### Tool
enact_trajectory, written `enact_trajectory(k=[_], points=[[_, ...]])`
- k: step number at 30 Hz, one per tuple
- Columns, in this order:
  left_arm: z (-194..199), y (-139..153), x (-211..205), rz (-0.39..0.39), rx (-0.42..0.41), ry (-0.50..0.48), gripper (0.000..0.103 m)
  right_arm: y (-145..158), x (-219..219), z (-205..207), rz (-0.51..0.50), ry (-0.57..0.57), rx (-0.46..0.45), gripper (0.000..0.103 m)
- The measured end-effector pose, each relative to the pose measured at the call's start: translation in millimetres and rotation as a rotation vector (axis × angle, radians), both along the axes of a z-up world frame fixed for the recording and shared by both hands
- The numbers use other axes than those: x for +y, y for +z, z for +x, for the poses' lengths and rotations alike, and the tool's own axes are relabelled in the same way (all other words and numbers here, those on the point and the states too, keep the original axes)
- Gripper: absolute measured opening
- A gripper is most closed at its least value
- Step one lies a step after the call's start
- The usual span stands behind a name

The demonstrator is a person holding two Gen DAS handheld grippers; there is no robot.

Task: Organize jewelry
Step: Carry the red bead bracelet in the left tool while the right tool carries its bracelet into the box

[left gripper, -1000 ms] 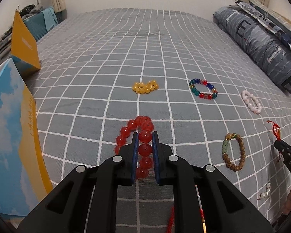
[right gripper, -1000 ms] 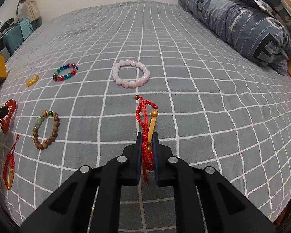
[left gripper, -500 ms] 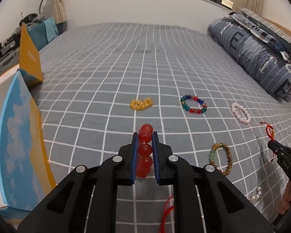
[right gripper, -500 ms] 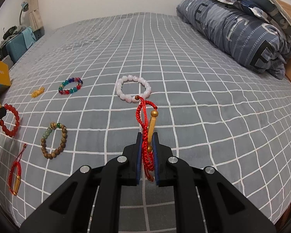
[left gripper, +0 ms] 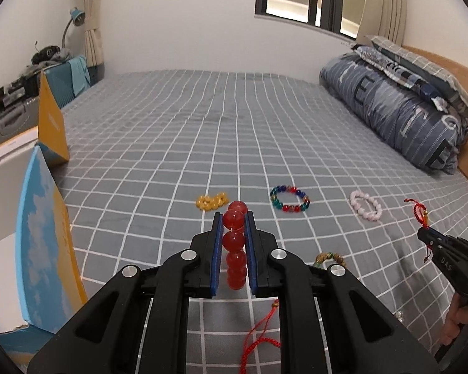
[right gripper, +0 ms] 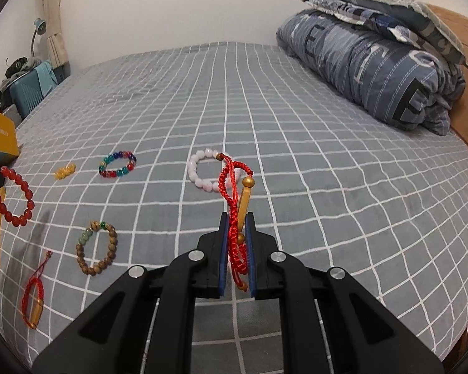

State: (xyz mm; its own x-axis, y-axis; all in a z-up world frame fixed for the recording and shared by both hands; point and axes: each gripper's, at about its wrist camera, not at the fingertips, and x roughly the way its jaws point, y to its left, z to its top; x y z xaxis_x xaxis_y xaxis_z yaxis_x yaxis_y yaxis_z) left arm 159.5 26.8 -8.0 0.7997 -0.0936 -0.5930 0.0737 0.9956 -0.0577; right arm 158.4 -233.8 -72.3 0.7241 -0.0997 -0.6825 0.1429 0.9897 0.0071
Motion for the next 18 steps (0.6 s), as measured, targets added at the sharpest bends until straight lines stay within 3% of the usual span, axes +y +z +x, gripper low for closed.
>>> enact_trajectory(k=[18], points=[[-3,33,16,-0.039,0.024,0.008,0.013,25,28,6,-0.003,0.014,0.012,0.009]])
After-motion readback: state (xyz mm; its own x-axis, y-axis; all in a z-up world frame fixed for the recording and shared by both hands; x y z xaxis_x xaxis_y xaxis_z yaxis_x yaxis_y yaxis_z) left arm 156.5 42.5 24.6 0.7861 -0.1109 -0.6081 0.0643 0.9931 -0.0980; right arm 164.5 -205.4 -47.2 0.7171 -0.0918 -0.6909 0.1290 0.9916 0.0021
